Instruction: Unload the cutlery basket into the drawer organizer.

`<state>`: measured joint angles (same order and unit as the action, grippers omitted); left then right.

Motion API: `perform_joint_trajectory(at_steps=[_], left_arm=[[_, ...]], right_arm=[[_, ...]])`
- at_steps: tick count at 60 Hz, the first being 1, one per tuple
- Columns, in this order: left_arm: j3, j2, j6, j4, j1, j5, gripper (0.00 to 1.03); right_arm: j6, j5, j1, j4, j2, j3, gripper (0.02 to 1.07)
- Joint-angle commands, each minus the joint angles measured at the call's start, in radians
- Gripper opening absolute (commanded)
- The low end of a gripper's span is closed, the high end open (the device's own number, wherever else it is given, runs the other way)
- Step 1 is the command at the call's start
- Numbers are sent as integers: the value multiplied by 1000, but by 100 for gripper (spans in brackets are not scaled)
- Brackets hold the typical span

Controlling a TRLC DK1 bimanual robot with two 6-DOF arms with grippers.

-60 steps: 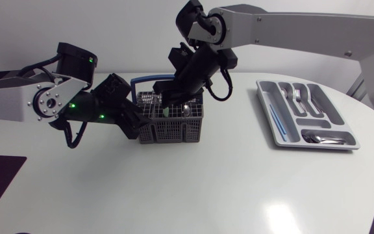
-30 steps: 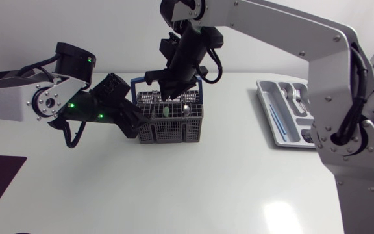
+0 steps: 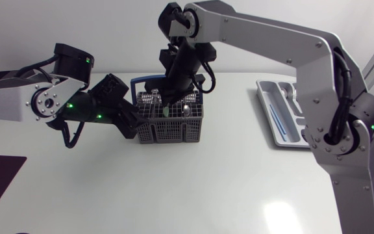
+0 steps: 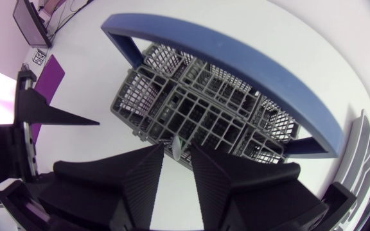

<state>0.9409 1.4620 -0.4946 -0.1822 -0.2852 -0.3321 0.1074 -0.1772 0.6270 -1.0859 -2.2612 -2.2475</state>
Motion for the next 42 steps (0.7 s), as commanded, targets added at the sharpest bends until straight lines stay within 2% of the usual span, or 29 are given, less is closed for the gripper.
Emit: perform_joint_trajectory(at_steps=[1, 11, 42], left_arm=[[-33, -5, -18, 12, 9, 4, 63], [-34, -5, -18, 13, 9, 4, 63], [-30, -6, -16, 15, 8, 2, 63]], right_arm=[[44, 16, 10, 27, 23, 71, 38], [72, 27, 14, 103, 60, 157, 38], [84, 44, 22, 133, 77, 169, 38]])
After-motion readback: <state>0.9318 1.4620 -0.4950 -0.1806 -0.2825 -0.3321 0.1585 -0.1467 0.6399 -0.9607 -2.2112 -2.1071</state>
